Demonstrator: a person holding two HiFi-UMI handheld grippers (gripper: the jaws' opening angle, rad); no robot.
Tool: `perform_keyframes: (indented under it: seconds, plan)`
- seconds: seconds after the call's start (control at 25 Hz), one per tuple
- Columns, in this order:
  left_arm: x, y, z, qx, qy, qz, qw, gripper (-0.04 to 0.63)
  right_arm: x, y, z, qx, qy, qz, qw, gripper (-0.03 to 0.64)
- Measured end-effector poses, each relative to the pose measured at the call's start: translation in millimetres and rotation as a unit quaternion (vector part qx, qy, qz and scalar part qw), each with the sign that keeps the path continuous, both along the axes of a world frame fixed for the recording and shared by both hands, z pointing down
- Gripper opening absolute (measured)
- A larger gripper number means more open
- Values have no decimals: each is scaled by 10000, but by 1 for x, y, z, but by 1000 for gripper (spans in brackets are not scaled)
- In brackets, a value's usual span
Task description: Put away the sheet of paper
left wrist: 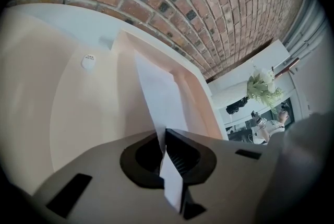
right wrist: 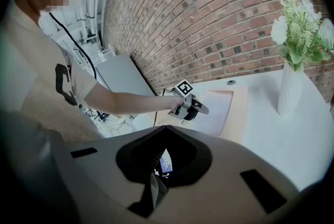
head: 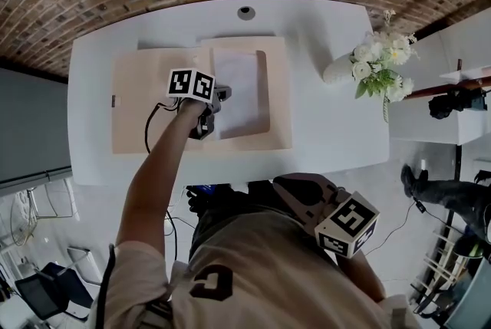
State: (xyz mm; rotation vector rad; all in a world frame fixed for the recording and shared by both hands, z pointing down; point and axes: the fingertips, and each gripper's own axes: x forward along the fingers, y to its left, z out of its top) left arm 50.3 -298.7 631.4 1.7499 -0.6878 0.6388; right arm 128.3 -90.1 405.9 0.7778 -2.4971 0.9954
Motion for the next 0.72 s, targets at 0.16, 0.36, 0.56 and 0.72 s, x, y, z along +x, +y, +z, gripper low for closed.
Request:
perform_keyframes:
  seconds: [0.16,0.36,0.56,0.72]
  plan:
    - [0,1,0,-3,23,-23,10000,15,0,0,-1,18,1,-17,10000,23]
    - [0,1,-1,-5,25,-5,10000,15,2,3,1,30,60,-64,10000,23]
    - [1,1,-1,10,29,10,10000,15,1,2,-1,37,38,-11,10000,23]
    - [0,2,-3,2,33,23,10000,15,2,4,-1,27,86,-33,10000,23]
